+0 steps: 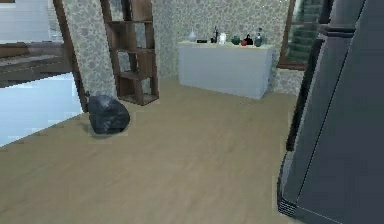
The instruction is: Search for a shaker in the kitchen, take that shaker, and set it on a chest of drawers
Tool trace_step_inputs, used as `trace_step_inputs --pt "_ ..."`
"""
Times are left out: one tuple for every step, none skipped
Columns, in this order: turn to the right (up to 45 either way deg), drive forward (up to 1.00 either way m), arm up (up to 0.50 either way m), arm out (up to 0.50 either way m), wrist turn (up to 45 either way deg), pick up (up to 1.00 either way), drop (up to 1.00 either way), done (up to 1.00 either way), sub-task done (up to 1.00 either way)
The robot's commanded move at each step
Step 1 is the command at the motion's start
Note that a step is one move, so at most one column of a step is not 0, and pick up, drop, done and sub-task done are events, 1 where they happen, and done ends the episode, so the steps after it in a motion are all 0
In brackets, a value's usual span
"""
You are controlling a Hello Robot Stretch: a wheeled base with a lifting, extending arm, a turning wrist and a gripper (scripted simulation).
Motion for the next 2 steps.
trace_step_inputs --pt "0.0 1.00 0.00 0.00 0.0 0.00 0.00 0.00 0.00" --pt "0.0 0.30 0.00 0.00 0.0 0.00 0.00 0.00 0.00"
